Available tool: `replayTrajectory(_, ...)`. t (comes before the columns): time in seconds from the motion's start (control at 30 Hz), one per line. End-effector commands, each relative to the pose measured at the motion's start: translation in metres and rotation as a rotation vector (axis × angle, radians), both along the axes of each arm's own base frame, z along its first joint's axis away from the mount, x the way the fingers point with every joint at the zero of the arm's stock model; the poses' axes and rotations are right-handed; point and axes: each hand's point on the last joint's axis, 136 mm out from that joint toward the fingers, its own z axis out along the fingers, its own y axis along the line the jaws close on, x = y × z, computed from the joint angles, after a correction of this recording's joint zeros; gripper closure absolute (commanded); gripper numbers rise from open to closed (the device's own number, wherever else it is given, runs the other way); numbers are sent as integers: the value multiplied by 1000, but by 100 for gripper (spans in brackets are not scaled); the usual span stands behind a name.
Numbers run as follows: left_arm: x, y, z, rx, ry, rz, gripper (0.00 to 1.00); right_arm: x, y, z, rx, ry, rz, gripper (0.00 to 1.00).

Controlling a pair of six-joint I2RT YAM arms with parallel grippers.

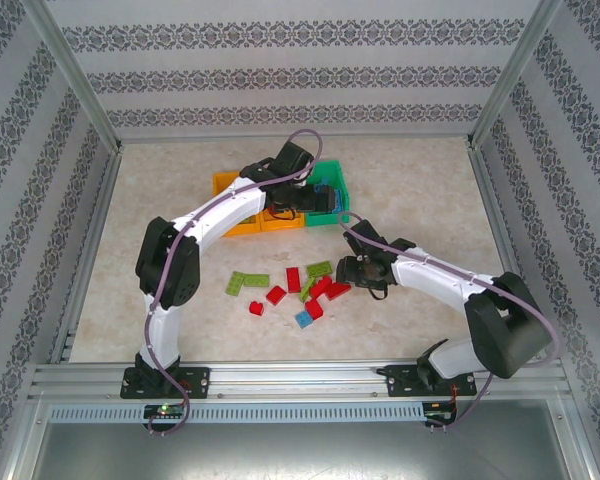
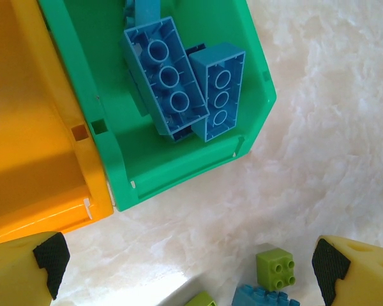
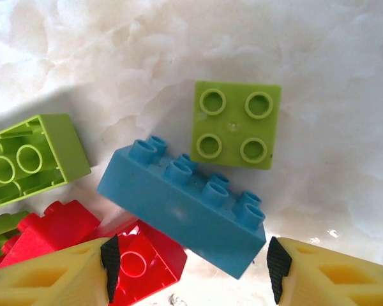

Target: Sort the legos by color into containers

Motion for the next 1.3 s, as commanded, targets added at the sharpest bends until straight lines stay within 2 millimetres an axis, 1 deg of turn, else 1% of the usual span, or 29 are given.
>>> replayTrajectory(0.0,5,5,18,-27,-44,26,0,-11,0,-2,7,24,35,36)
replayTrajectory(0.1,4,6,16,-27,-39,28,0,-14,4,-4,16,36,63,36)
replayTrajectory(0.17,3,7,15,-28,-37,29,1,-14,2,-5,-1,38,63,36)
replayTrajectory(0.3,1,9,13,-23,-35,32,0,-6,-5,0,-47,-3,84,35)
replayTrajectory(0.4,1,9,11,-23,-30,32,0,-2,-9,1,-87,7,129,35)
replayTrajectory(0.57,-1,10,9,-24,-27,38,0,-1,-10,-2,-123,27,199,35)
replayTrajectory(0.67,-2,11,9,-21,-27,39,0,1,-12,-1,-144,21,213,35)
replayTrajectory(0.77,-1,11,8,-22,-26,42,1,5,-9,-1,-141,11,224,36)
replayTrajectory(0.87,-2,11,6,-21,-21,43,0,10,-7,-3,-144,19,229,39)
replayTrajectory(0.93,-2,12,6,-16,-21,44,1,12,-5,-5,-138,26,233,44)
replayTrajectory(1.13,-3,14,3,-13,-17,48,0,14,-3,-11,-124,39,241,52)
replayTrajectory(1.27,-2,15,3,-13,-16,52,0,16,-2,-11,-119,40,246,57)
